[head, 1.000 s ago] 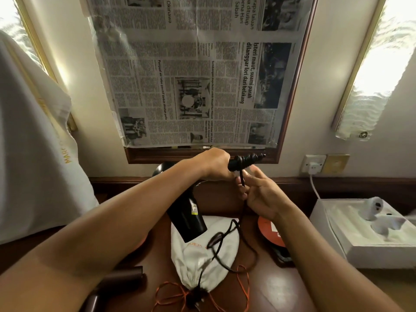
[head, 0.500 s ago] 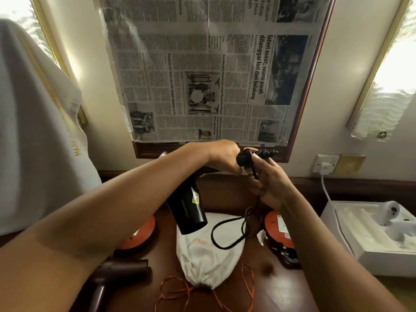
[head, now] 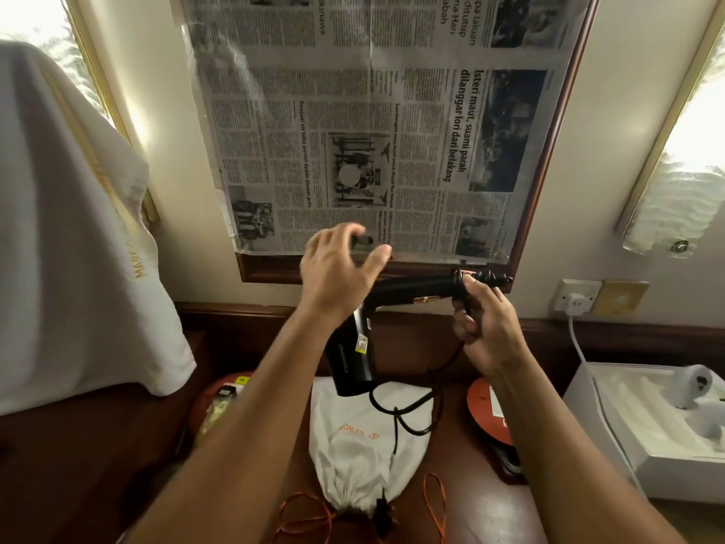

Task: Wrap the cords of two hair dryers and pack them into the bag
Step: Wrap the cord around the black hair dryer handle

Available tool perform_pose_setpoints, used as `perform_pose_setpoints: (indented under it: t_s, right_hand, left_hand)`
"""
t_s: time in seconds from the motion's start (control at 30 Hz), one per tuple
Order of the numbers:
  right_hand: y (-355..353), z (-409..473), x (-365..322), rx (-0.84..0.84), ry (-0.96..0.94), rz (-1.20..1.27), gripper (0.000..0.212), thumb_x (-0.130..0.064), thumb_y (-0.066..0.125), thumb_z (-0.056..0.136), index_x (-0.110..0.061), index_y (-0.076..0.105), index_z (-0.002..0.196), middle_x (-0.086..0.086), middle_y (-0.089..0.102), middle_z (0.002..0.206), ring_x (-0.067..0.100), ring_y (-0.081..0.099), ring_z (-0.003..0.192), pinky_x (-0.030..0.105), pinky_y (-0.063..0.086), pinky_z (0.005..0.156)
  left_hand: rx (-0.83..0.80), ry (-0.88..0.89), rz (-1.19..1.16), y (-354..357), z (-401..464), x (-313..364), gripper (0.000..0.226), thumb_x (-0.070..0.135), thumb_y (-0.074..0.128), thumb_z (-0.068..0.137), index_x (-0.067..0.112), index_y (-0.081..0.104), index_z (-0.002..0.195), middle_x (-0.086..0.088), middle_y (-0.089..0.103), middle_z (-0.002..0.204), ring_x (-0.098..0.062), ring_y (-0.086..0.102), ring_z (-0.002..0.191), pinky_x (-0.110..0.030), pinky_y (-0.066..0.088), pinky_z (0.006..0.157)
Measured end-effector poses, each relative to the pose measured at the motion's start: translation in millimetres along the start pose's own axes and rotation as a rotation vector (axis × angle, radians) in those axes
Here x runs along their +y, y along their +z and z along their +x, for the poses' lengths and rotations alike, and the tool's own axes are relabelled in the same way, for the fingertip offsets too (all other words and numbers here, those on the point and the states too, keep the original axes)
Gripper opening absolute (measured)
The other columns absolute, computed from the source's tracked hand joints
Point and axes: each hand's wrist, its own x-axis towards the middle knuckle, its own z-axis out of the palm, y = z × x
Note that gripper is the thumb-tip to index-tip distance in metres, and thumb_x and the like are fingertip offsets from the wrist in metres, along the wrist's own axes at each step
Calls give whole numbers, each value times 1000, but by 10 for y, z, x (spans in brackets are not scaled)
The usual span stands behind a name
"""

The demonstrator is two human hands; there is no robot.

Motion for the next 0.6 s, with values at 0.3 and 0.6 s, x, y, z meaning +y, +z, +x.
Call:
perform_pose_setpoints:
  t_s: [0.3, 0.6]
  right_hand:
    - [108, -25, 149, 44, 13, 1, 8, -24, 54, 94, -17, 57, 97, 4, 54, 80, 3, 33, 41, 14, 29, 37]
    - [186, -158, 241, 46, 61, -6, 10, -25, 55, 95, -17, 56, 101, 2, 52, 77, 4, 36, 45, 15, 30, 41]
  left_hand:
    - [-30, -851, -1033, 50, -462, -582, 70, 50, 75, 75, 11, 53, 129, -10, 69, 112, -25, 68, 98, -36, 55, 70]
    - [-123, -837, -1260, 147, -815, -726, 90, 56, 83, 61, 14, 50, 133, -19, 67, 113, -36, 67, 89, -49, 56, 74]
